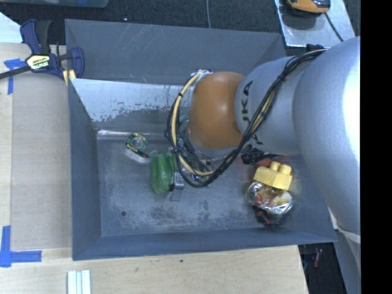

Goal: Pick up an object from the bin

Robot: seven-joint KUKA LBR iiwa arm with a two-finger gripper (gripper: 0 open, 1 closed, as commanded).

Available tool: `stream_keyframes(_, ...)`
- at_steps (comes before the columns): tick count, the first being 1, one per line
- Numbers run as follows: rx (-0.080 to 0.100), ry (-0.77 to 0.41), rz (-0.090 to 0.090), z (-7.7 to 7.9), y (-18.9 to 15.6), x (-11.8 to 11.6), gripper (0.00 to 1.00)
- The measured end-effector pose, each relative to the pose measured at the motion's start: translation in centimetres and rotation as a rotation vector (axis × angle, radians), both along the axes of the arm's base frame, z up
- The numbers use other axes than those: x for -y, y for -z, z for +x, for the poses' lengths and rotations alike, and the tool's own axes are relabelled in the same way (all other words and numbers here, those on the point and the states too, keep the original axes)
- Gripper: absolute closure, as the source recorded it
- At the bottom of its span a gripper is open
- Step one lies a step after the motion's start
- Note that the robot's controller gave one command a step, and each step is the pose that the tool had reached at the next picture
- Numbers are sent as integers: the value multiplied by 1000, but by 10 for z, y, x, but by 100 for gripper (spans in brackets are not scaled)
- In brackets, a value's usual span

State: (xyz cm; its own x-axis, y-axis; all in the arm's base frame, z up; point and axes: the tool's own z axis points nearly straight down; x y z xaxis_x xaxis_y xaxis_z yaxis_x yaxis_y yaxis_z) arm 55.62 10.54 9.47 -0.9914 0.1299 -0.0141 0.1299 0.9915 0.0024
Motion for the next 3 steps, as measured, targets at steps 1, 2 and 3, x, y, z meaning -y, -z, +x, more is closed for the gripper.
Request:
stream_keyframes(1,5,24,2,6,20,-4,0)
stream_keyframes(2,6,-85,0,61,21,10,0)
stream_keyframes(3,13,-58,3,40,21,10,0)
